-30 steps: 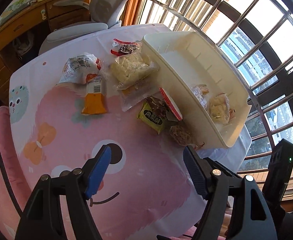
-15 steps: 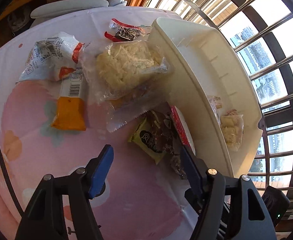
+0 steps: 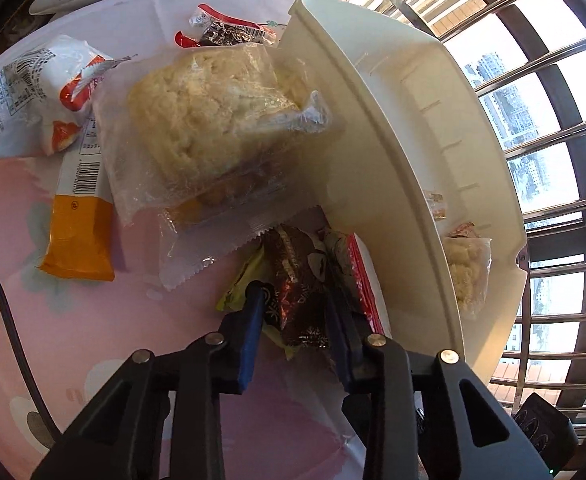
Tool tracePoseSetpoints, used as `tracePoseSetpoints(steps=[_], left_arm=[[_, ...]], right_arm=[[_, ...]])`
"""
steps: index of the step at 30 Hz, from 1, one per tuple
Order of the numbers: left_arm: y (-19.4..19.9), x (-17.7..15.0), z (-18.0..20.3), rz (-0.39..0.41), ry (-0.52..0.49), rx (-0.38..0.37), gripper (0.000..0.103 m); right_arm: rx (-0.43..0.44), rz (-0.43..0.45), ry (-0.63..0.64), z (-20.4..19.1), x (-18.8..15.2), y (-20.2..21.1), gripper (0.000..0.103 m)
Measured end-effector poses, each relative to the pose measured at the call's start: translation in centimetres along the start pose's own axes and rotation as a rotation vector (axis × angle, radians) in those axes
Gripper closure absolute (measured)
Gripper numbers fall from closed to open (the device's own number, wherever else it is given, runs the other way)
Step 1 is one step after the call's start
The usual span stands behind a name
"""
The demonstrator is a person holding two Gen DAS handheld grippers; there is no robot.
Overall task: Organize snacks
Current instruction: 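Grasp the dark red-brown packet with the left tool while the right tool grasps the clear nut-cluster bag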
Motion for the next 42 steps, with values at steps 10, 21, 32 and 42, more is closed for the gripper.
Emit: tracePoseSetpoints(steps=[10, 21, 32, 42], left_arm=[[-2.0, -0.4, 1.7, -0.026, 0.023, -0.008, 0.084], [-2.0, -0.2, 1.5, -0.045, 0.062, -0.023, 0.093], [-0.4, -0.3, 0.4, -0.032, 0.105, -0.037, 0.094], [3.0, -0.1, -0.1, 0.014, 0.103, -0.029, 0.096]], right_arm=[[0.034, -0.009, -0.027, -0.8, 0.6, -1.1, 0.048], [0.071, -0.069, -0.044, -1.1, 0.6, -2.1, 0.048], [0.083, -0.111, -0.055, -0.9, 0.4, -2.3, 0.067], [0.068, -0.169, -0.049, -0.8, -0.6, -1.5, 0.072]])
Point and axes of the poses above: each gripper's, at about its wrist camera, not at the fingertips, and y roughly against the way its jaws point, z to its right, x to its top, the point moved 10 cm from there along -y, roughly the way its jaws point, and after that the axes turned 9 degrees about z, right-handed, at the moved point
